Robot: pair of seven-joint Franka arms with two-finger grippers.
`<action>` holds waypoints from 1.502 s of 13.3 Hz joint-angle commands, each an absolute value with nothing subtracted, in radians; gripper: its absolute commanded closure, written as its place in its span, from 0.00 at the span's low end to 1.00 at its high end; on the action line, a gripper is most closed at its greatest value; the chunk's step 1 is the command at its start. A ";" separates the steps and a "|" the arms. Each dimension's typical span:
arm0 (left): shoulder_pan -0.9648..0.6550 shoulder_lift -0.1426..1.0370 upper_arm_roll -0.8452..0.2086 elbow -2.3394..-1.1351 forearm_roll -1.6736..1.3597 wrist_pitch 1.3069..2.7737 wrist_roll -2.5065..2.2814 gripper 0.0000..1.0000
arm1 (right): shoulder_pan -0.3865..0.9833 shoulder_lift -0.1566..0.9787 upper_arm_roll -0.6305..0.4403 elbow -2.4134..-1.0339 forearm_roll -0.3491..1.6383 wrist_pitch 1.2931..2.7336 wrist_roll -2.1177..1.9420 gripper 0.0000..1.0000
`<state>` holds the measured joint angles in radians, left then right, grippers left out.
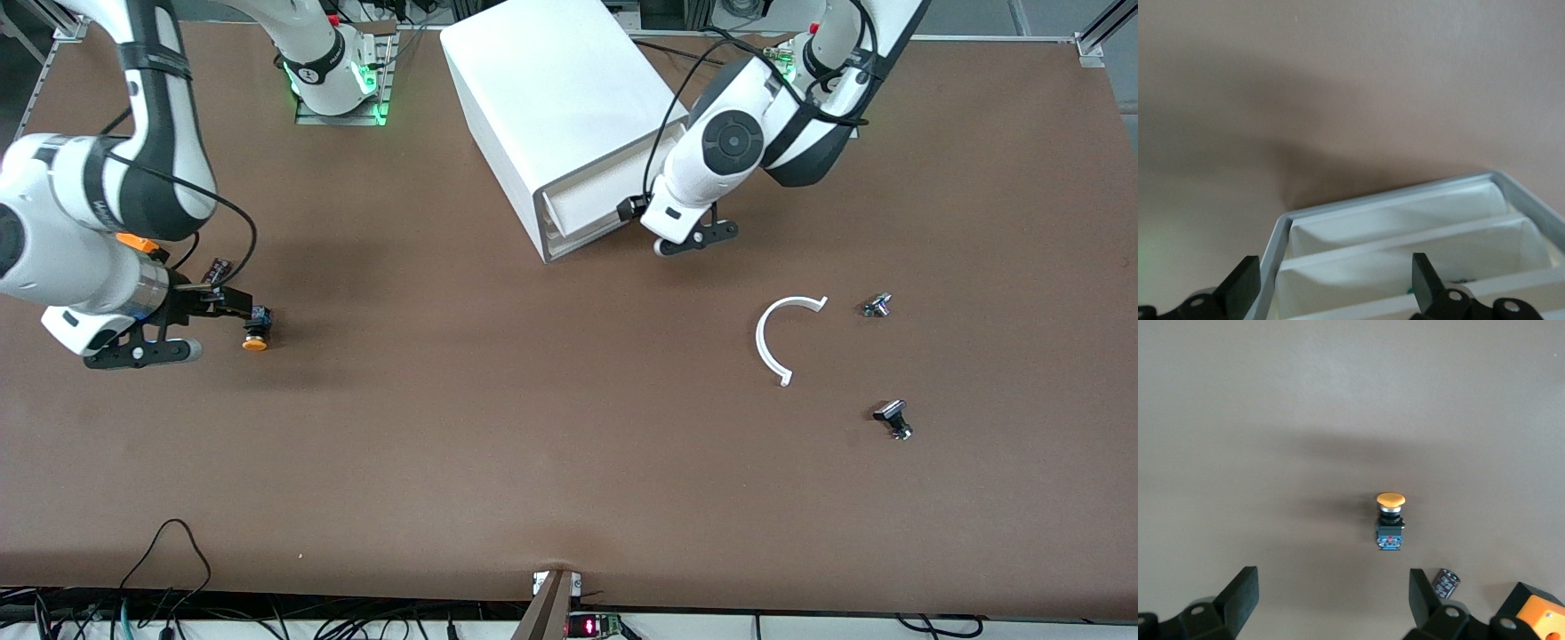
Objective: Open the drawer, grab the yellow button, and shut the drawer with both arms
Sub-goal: 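Release the button beside the orange box while the left gripper withdraws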
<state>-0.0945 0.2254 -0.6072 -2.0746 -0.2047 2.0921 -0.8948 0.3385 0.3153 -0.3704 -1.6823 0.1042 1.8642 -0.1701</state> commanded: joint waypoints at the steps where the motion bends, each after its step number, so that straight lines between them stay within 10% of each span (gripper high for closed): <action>1: -0.092 0.183 -0.627 -2.115 -0.233 2.097 -0.826 0.00 | 0.221 0.279 -0.256 -1.596 0.100 1.764 -0.158 0.00; 11: -0.065 0.169 -0.709 -2.152 -0.232 2.102 -0.574 0.00 | 0.095 0.226 -0.121 -1.421 0.023 1.531 -0.160 0.00; 20: 0.028 0.097 -0.442 -2.019 -0.215 2.118 -0.571 0.00 | 0.095 0.160 -0.138 -1.410 -0.043 1.400 -0.006 0.00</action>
